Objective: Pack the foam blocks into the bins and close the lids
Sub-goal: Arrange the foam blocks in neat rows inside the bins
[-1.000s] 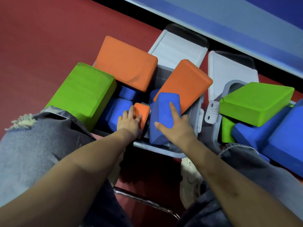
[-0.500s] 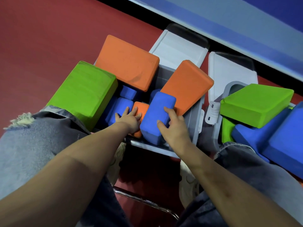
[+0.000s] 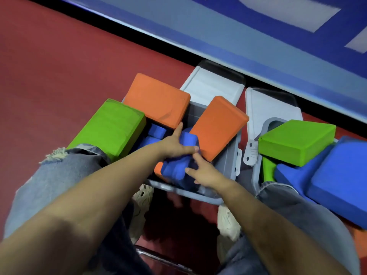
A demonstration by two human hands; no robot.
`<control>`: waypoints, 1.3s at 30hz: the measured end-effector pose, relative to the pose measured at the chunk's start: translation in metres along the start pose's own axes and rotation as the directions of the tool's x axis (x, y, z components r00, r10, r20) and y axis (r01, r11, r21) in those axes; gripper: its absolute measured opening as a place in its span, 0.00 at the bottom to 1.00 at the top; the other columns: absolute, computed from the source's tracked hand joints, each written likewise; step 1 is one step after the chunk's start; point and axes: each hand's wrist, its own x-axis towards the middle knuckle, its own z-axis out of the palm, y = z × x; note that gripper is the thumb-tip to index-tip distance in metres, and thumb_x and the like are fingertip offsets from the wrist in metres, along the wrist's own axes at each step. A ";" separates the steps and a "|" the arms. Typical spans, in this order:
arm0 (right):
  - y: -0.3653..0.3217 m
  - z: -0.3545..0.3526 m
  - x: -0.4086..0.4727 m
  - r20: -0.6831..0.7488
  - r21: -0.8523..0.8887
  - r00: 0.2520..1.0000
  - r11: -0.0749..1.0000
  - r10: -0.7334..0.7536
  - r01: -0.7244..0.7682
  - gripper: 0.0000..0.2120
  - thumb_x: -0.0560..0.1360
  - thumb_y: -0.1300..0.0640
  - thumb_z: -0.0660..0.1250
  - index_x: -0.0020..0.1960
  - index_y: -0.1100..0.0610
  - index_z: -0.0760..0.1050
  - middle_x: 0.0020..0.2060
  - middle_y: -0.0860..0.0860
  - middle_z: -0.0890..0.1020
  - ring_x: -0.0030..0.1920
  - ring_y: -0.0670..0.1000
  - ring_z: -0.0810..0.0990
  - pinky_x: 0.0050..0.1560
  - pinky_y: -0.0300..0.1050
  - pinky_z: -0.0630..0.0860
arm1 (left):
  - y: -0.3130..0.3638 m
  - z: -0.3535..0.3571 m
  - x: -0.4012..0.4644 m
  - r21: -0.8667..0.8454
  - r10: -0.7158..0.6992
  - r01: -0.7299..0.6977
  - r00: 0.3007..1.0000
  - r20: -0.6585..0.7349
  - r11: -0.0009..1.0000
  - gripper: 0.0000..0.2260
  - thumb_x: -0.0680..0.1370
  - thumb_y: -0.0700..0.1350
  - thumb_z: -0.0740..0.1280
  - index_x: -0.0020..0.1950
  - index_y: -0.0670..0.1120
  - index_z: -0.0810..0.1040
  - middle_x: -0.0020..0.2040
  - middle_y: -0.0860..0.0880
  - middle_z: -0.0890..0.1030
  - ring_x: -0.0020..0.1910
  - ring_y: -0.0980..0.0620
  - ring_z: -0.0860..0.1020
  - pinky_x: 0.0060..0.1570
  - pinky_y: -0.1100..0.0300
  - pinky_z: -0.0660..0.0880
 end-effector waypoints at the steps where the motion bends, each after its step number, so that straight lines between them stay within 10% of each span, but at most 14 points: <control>1: 0.000 -0.006 -0.002 0.073 -0.017 0.996 0.999 0.043 -0.042 0.28 0.78 0.57 0.61 0.75 0.45 0.56 0.62 0.50 0.72 0.59 0.53 0.75 0.55 0.53 0.78 | -0.001 0.007 0.000 0.132 0.023 -0.020 0.999 -0.023 0.991 0.46 0.73 0.61 0.68 0.77 0.57 0.38 0.71 0.38 0.69 0.66 0.40 0.72 0.57 0.56 0.70; 4: -0.004 -0.035 -0.006 0.196 -0.064 0.975 0.994 0.101 -0.090 0.25 0.78 0.64 0.58 0.72 0.45 0.64 0.39 0.51 0.71 0.39 0.49 0.72 0.33 0.42 0.68 | -0.006 0.015 0.001 0.224 0.013 0.004 0.997 -0.072 0.975 0.44 0.75 0.58 0.68 0.77 0.58 0.37 0.60 0.37 0.77 0.55 0.39 0.78 0.46 0.53 0.77; 8: -0.017 -0.096 0.002 -0.098 -0.023 0.988 0.993 0.116 -0.119 0.19 0.77 0.66 0.59 0.63 0.53 0.76 0.42 0.54 0.75 0.39 0.53 0.73 0.27 0.37 0.68 | -0.003 0.021 0.012 0.425 0.068 0.010 0.983 -0.169 0.905 0.33 0.79 0.51 0.61 0.79 0.54 0.47 0.64 0.33 0.73 0.63 0.40 0.73 0.57 0.55 0.70; 14: 0.007 -0.158 0.023 -0.639 0.098 0.762 0.994 0.105 -0.055 0.25 0.73 0.57 0.65 0.69 0.53 0.67 0.63 0.57 0.73 0.56 0.57 0.76 0.53 0.45 0.74 | 0.004 0.024 0.028 0.371 0.002 0.105 0.961 -0.275 0.923 0.23 0.79 0.47 0.58 0.74 0.45 0.64 0.69 0.36 0.68 0.65 0.41 0.71 0.61 0.54 0.68; 18: 0.041 -0.154 0.042 -0.524 0.130 0.841 0.988 0.139 -0.082 0.50 0.67 0.47 0.74 0.77 0.49 0.46 0.75 0.57 0.54 0.74 0.58 0.58 0.71 0.54 0.62 | 0.005 0.023 0.024 0.342 -0.056 0.125 0.977 -0.205 0.931 0.37 0.75 0.64 0.62 0.77 0.45 0.57 0.74 0.38 0.60 0.72 0.42 0.65 0.68 0.55 0.63; 23: 0.043 -0.157 0.084 -0.467 0.390 0.863 0.921 0.192 0.006 0.64 0.51 0.34 0.74 0.76 0.43 0.40 0.76 0.52 0.55 0.74 0.54 0.60 0.71 0.56 0.63 | -0.002 0.024 0.019 0.335 -0.094 0.145 0.982 -0.162 0.931 0.42 0.74 0.55 0.69 0.79 0.53 0.45 0.76 0.39 0.51 0.71 0.42 0.66 0.67 0.58 0.63; 33: 0.027 -0.136 0.105 -0.644 0.173 0.765 0.973 -0.003 0.150 0.31 0.66 0.53 0.76 0.61 0.54 0.61 0.61 0.56 0.70 0.57 0.55 0.74 0.59 0.50 0.73 | -0.003 0.021 0.021 0.315 -0.088 0.132 0.985 -0.148 0.940 0.42 0.73 0.57 0.69 0.79 0.55 0.46 0.74 0.41 0.55 0.69 0.43 0.67 0.66 0.57 0.65; 39: 0.007 -0.129 0.075 -0.620 -0.056 0.774 0.991 -0.127 0.118 0.31 0.64 0.51 0.76 0.59 0.48 0.60 0.58 0.55 0.67 0.55 0.58 0.74 0.57 0.53 0.74 | 0.001 0.021 0.017 0.319 -0.071 0.115 0.987 -0.145 0.941 0.42 0.74 0.58 0.68 0.79 0.55 0.45 0.75 0.41 0.54 0.70 0.43 0.66 0.65 0.57 0.65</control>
